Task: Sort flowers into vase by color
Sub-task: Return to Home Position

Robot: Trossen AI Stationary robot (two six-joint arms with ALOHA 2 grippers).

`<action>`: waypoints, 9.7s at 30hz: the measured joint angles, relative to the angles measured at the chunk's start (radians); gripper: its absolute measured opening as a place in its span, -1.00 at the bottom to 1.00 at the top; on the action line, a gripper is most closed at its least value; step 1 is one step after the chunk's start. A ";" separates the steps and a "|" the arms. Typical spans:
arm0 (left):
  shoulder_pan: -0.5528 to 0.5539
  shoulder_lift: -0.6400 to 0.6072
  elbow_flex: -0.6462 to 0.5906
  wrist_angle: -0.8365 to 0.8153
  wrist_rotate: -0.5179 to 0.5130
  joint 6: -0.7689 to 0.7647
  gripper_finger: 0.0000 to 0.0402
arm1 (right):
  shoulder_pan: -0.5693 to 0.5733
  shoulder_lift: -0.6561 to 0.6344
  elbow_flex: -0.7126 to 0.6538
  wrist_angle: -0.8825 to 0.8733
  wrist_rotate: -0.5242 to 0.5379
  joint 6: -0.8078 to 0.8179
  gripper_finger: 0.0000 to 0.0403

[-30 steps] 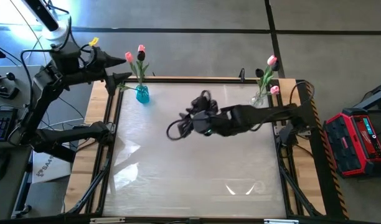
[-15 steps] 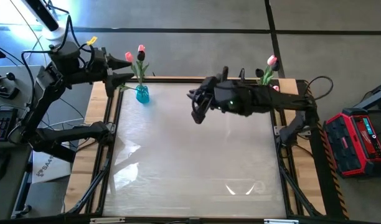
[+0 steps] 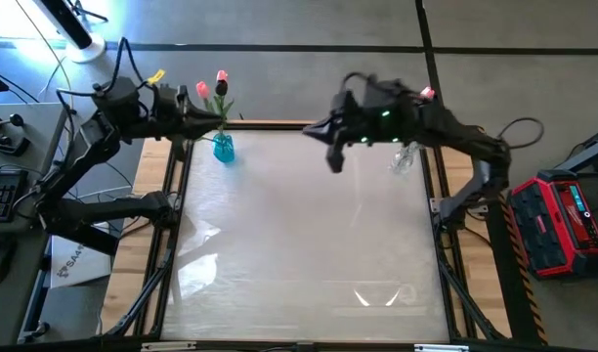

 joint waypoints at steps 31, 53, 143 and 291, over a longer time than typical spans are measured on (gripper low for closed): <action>-0.351 0.265 -0.003 0.271 -0.179 0.036 -0.89 | -0.010 -0.344 -0.002 -0.407 0.266 0.030 -1.00; -0.353 0.360 -0.002 0.293 -0.100 0.029 -0.89 | -0.009 -0.887 -1.093 0.586 0.065 0.202 -1.00; -0.439 -0.163 -0.735 0.709 -0.182 -0.064 -1.00 | 0.115 -0.917 -1.409 0.801 -0.119 -0.036 -1.00; -0.637 -0.857 -1.277 0.557 -0.541 0.035 -1.00 | 0.057 -1.628 -2.069 0.897 -0.037 0.172 -1.00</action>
